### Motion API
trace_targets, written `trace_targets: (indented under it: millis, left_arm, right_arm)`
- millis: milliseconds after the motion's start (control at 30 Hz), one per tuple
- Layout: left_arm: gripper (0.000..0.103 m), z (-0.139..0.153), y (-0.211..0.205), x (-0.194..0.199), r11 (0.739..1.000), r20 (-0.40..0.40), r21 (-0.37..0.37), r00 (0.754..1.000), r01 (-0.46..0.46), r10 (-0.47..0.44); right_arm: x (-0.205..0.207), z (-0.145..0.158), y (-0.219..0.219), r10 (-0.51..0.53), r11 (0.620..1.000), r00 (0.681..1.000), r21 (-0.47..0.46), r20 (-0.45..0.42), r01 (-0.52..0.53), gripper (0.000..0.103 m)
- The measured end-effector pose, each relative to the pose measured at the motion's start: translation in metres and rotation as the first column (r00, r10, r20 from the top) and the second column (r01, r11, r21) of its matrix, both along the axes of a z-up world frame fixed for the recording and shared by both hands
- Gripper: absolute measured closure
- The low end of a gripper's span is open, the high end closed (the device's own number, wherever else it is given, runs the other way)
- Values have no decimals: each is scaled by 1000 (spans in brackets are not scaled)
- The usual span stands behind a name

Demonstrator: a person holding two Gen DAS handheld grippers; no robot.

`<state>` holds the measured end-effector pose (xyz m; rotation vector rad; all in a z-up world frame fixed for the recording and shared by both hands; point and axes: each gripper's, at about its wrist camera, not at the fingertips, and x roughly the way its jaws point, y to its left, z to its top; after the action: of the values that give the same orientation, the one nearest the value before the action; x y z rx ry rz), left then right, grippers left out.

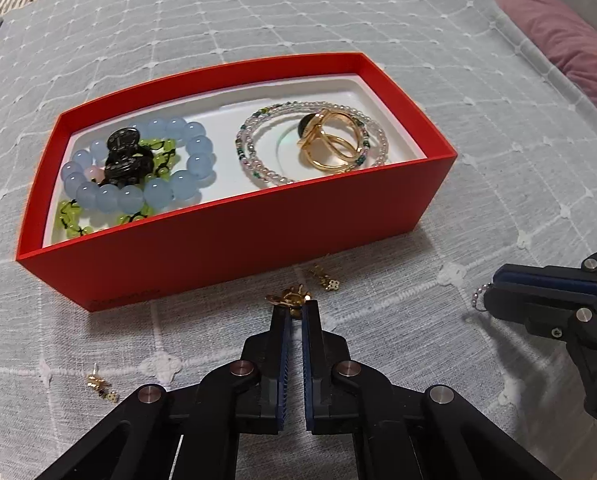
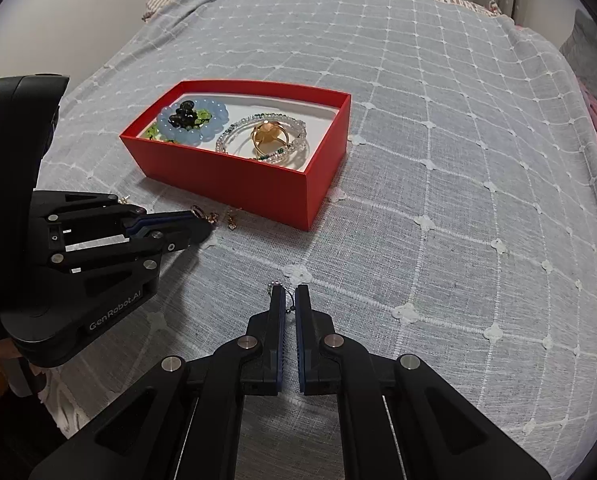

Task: Organize jewelry
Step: 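Close the left tool on the gold earring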

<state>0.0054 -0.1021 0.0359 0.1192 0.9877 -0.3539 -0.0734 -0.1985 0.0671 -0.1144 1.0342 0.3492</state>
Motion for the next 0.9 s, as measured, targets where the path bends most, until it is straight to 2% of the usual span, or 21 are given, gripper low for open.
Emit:
trace_targets:
  millis: [267, 400, 433, 500, 567, 633, 767, 867, 900]
  left_arm:
    - [103, 7, 10, -2, 1000, 5, -21, 1000, -11, 11]
    - [101, 8, 6, -7, 999, 13, -16, 999, 43, -42]
    - [98, 6, 4, -9, 998, 12, -3, 998, 59, -59]
    - [66, 4, 0, -10, 997, 15, 17, 997, 79, -79]
    - [60, 3, -3, -11, 996, 45, 46, 996, 74, -76]
    - [60, 0, -6, -8, 996, 62, 64, 996, 67, -71]
    - [61, -5, -3, 1, 998, 91, 43, 995, 45, -48]
    - [68, -6, -2, 4, 998, 103, 30, 993, 48, -51]
    - [73, -6, -3, 4, 998, 110, 34, 992, 54, -58]
  right_arm:
    - [0, 7, 7, 4, 1000, 1000, 18, 13, -5, 99]
    - [2, 8, 9, 5, 1000, 1000, 24, 14, -6, 99]
    - [2, 7, 10, 6, 1000, 1000, 24, 12, -7, 99]
    - [3, 7, 10, 8, 1000, 1000, 24, 9, -8, 99]
    - [4, 5, 11, 11, 1000, 1000, 20, 5, -11, 99]
    - [4, 4, 10, 10, 1000, 1000, 19, 2, -10, 99]
    - [3, 4, 9, 8, 1000, 1000, 21, 2, -8, 99]
    - [2, 4, 7, 6, 1000, 1000, 22, -1, -6, 99]
    - [2, 3, 6, 7, 1000, 1000, 22, -2, -7, 99]
